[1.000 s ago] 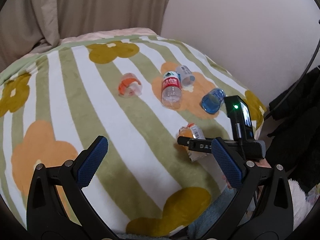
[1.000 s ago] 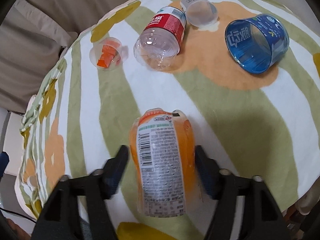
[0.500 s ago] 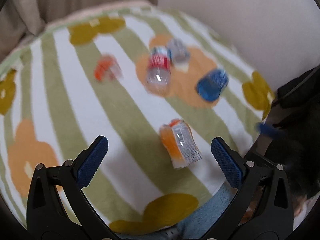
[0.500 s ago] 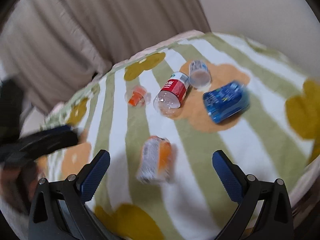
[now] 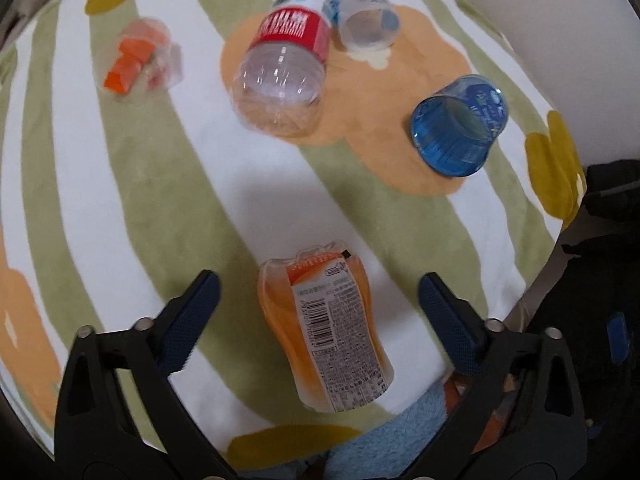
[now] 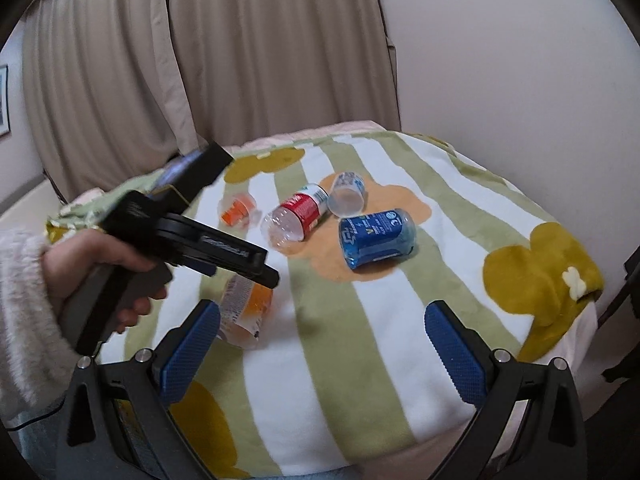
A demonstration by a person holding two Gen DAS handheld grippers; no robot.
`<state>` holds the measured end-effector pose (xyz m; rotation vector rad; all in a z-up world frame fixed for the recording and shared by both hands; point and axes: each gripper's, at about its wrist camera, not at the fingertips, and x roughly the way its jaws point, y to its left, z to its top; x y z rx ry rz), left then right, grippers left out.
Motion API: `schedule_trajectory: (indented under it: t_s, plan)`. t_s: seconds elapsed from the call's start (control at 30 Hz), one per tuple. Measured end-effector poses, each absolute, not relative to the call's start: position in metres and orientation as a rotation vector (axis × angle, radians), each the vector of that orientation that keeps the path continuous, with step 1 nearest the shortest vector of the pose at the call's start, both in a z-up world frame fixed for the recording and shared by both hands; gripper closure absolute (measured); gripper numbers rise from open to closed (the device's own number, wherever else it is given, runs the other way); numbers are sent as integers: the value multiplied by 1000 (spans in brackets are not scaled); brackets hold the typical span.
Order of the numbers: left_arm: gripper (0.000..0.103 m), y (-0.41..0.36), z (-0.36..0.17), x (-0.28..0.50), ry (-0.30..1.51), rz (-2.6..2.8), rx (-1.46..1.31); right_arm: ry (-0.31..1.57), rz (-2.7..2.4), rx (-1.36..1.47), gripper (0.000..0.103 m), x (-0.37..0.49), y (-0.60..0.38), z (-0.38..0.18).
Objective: Flip cup upside down
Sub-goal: 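Grasp the orange-labelled bottle with the left gripper and tilt it upright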
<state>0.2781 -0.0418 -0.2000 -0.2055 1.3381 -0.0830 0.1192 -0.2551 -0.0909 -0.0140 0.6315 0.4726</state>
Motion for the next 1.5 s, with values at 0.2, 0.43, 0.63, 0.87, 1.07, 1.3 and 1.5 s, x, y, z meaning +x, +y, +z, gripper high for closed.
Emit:
schedule_trajectory:
  t_s: [0.2, 0.43, 0.63, 0.87, 1.07, 1.3, 1.5]
  plan:
    - [26, -33, -219, 283, 1414, -94, -262, 618, 492, 43, 1, 119, -258, -90]
    - [44, -32, -230, 283, 1444, -131, -259, 599, 504, 45, 1, 116, -258, -89]
    - [44, -41, -198, 282, 1337, -183, -105, 564, 520, 72, 1, 114, -263, -84]
    - [44, -42, -168, 239, 922, -199, 89, 556, 544, 105, 1, 115, -257, -88]
    - [44, -33, -173, 234, 696, -194, 60, 575, 523, 102, 1, 117, -238, -110]
    - [44, -33, -199, 234, 677, -197, 92, 617, 537, 95, 1, 125, -229, -126]
    - [44, -35, -204, 228, 708, -199, 92, 616, 536, 95, 1, 128, -229, -128]
